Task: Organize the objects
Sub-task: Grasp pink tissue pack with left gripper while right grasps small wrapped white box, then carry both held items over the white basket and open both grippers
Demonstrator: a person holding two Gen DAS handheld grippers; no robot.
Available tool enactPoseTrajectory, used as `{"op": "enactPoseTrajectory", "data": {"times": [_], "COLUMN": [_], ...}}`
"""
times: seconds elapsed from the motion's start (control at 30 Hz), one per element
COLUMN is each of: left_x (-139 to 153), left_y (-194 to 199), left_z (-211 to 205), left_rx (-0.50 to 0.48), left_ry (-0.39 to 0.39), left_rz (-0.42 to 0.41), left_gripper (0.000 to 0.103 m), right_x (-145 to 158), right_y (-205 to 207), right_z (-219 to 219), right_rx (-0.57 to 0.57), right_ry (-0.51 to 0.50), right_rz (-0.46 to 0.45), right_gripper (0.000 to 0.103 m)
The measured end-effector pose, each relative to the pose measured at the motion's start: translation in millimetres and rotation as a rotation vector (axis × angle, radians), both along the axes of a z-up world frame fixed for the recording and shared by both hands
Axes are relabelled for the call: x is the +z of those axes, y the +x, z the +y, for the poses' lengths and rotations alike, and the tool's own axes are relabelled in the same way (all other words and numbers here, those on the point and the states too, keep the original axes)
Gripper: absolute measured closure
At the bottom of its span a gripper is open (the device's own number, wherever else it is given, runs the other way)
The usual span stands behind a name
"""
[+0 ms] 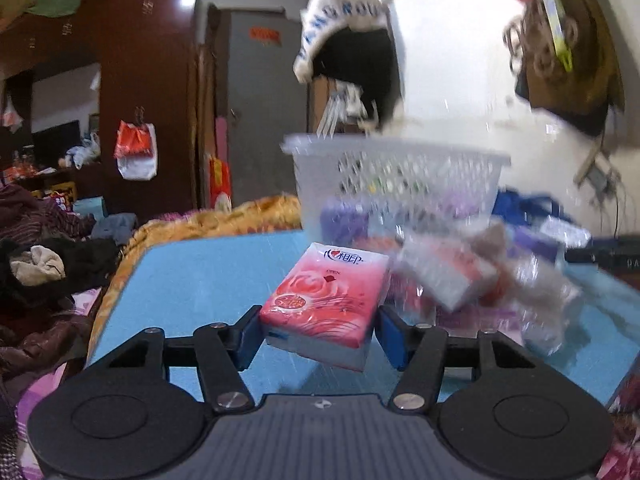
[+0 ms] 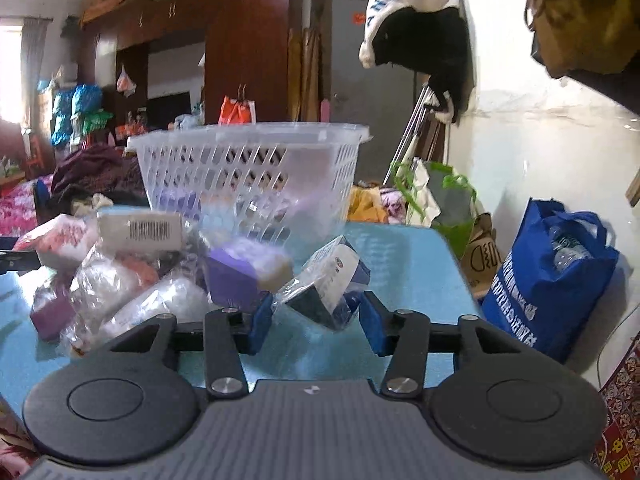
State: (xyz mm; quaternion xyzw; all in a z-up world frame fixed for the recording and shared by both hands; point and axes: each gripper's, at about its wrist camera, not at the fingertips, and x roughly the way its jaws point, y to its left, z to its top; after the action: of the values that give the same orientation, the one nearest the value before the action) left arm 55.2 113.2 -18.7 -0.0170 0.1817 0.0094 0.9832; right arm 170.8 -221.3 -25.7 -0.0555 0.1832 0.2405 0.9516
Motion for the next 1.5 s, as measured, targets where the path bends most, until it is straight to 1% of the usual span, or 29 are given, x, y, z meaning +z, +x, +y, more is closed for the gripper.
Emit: {"op": "enactPoseTrajectory", "data": {"times": [0.07,0.37,0.53,0.63,0.7,0.8,0.87,1.0,1.07,1.13,1.17,1.2,1.23,1.27,1.3,1.37,1.4,1.43,1.47,1.5], "left_x": [5,22,39,56,72,94,107,122,124,122,120,118,115,113,110,106,106,105,104,101], "left_y": [-3,-11,-2,10,23,51,73,120,142,161,171,177,183,187,188,176,164,152,137,120], "left_z": [2,2,-1,-5,-10,-16,-22,-30,-33,-34,-34,-33,-32,-32,-31,-30,-30,-30,-30,-29], "left_rx": [0.011,0.006,-0.007,-0.035,-0.052,-0.073,-0.069,-0.064,-0.052,-0.043,-0.041,-0.035,-0.029,-0.029,-0.036,-0.048,-0.059,-0.071,-0.086,-0.108], "left_ry": [-0.009,-0.050,-0.054,-0.059,-0.064,-0.076,-0.064,-0.075,-0.086,-0.077,-0.078,-0.083,-0.088,-0.080,-0.075,-0.066,-0.061,-0.064,-0.073,-0.080], "left_rz": [-0.030,-0.114,-0.156,-0.190,-0.209,-0.207,-0.215,-0.165,-0.127,-0.101,-0.088,-0.080,-0.070,-0.059,-0.047,-0.069,-0.088,-0.107,-0.127,-0.145], "left_gripper": [0.040,0.040,0.040,0.040,0.040,0.040,0.040,0.040,0.040,0.040,0.039,0.039,0.038,0.032,0.024,0.021,0.020,0.020,0.018,0.013], "right_x": [4,17,37,54,68,91,102,109,108,102,101,99,98,96,95,93,92,88,82,74], "right_y": [0,2,5,16,27,45,61,92,104,111,114,115,115,113,108,88,78,68,56,44], "right_z": [-3,-7,2,15,25,43,59,81,91,96,98,99,100,100,98,87,81,71,60,49], "right_rx": [-0.002,0.002,0.026,0.052,0.066,0.098,0.099,0.112,0.097,0.091,0.091,0.086,0.084,0.088,0.096,0.103,0.101,0.102,0.109,0.120], "right_ry": [0.018,0.064,0.062,0.065,0.070,0.079,0.066,0.027,0.000,-0.015,-0.018,-0.019,-0.023,-0.037,-0.050,-0.051,-0.040,-0.021,-0.001,0.029], "right_rz": [-0.008,-0.031,-0.070,-0.085,-0.094,-0.109,-0.106,-0.071,-0.072,-0.065,-0.069,-0.079,-0.089,-0.088,-0.087,-0.110,-0.122,-0.130,-0.126,-0.117], "right_gripper": [0.052,0.052,0.052,0.052,0.052,0.052,0.052,0.052,0.052,0.051,0.050,0.046,0.035,0.025,0.011,0.009,0.003,0.000,0.000,0.000]}}
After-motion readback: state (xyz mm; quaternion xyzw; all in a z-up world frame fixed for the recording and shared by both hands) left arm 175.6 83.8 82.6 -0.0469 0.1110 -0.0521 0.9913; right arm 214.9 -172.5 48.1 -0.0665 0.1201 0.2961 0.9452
